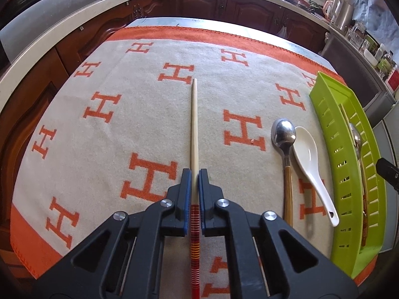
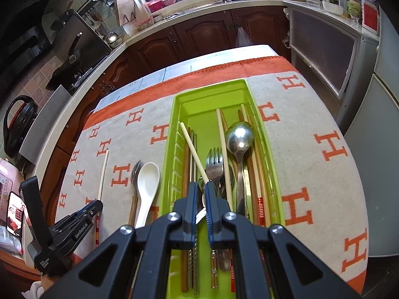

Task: Organize utensils
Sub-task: 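Carry the chopstick into the tray with the right tool while the left tool grasps the other chopstick, then carry the red-banded chopstick into the green tray and open the left tool, then move the open right tool to the wooden-handled steel spoon on the blanket, then close the right tool on the steel spoon and lift it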

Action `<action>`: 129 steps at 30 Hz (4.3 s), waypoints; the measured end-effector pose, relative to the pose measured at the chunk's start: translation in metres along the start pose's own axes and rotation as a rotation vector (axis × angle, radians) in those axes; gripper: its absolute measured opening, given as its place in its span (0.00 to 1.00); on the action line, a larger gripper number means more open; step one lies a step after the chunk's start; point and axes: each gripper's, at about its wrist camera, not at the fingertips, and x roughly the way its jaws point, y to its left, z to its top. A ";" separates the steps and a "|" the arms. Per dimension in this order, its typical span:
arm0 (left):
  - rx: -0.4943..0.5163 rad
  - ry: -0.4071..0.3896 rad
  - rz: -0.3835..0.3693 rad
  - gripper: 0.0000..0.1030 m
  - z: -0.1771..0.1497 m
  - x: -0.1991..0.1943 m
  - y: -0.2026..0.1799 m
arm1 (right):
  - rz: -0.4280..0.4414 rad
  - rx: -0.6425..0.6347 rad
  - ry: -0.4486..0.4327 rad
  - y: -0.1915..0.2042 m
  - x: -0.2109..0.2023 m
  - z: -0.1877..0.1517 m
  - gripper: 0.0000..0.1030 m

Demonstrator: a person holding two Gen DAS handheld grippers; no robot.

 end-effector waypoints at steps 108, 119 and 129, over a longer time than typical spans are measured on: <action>0.016 0.090 -0.053 0.38 -0.002 -0.011 0.063 | 0.038 -0.164 0.202 0.113 0.092 -0.018 0.18; 0.000 0.101 -0.067 0.38 -0.001 -0.003 0.067 | 0.013 -0.179 0.150 0.119 0.106 -0.006 0.18; 0.000 0.095 -0.068 0.39 -0.001 -0.002 0.068 | -0.051 -0.273 0.091 0.135 0.111 -0.011 0.12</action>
